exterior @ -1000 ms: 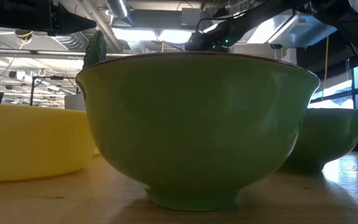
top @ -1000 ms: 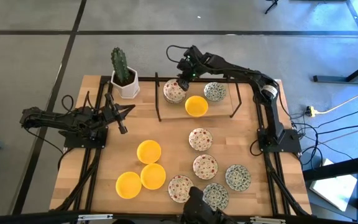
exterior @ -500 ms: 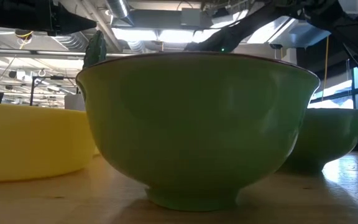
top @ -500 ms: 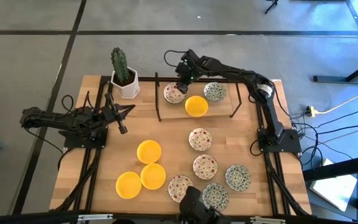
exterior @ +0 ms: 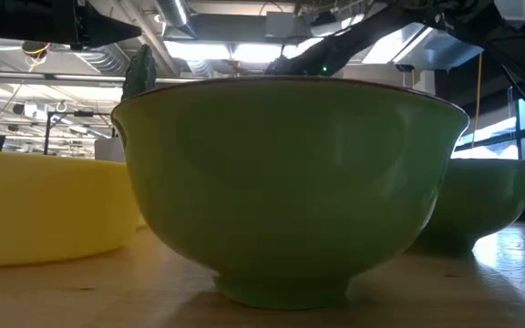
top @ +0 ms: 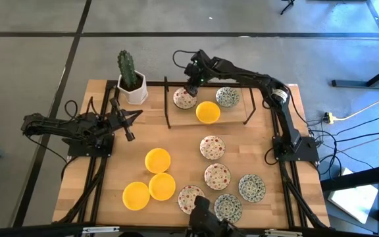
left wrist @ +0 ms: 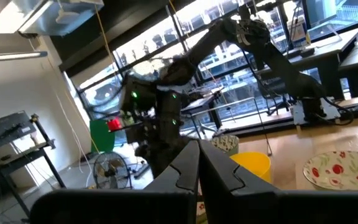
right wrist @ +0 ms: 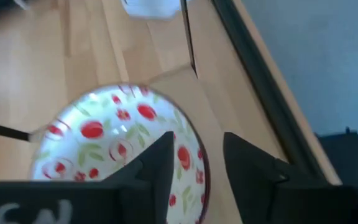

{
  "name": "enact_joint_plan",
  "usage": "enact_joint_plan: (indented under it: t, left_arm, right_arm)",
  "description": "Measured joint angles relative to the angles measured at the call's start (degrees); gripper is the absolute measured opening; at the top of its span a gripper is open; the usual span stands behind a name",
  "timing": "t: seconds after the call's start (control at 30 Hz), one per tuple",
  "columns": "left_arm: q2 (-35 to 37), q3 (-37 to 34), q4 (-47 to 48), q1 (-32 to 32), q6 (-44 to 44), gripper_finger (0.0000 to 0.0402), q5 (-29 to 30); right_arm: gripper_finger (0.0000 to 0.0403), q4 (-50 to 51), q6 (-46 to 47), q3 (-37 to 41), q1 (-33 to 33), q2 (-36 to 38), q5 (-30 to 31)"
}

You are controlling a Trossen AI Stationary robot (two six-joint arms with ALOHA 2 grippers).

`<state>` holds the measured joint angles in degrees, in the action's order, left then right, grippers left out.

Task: Pick & Place Mini bowls
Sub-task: Stack the yellow bowl on top of the yellow bowl on the shelf

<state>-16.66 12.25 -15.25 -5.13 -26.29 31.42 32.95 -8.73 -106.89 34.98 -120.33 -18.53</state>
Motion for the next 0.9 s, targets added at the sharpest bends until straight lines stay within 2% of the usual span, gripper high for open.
enact_joint_plan:
  t: [0.23, 0.37, 0.47, 0.6, 0.7, 0.8, 0.9]
  left_arm:
    - [0.3, 0.0, 0.25, 0.0, 3.44, 0.0006, 2.58]
    - [0.28, 0.0, 0.88, -0.02, 2.72, 0.0006, 2.05]
    - [0.28, 0.0, -0.26, -0.02, 4.71, 0.0006, 2.0]
    - [0.48, 0.0, -1.81, -0.35, 5.35, 0.0006, -0.07]
    - [0.69, 0.0, -2.08, -0.94, 4.07, 0.0006, 0.89]
    - [0.87, 0.0, -2.18, -1.25, 2.83, 0.0006, 1.51]
    - [0.87, 0.0, -0.87, -1.25, 2.85, 0.0006, 1.52]
  right_arm:
    - [0.0162, 9.08, -1.04, -10.78, -1.15, 0.02, 0.97]
    - [0.0152, 17.11, -4.19, -18.12, -4.39, 0.85, 2.92]
    - [0.0139, 18.63, -6.94, -19.64, -8.01, 3.93, 2.88]
    - [0.0112, 16.88, -10.4, -17.24, -13.8, 9.32, 0.07]
    - [0.0089, 12.92, -13.77, -12.9, -17.15, 14.44, -9.5]
    - [0.0066, 5.43, -16.74, -4.82, -19.08, 20.91, -18.22]
    - [0.0045, -3.04, -18.06, 6.17, -20.06, 27.16, -18.79]
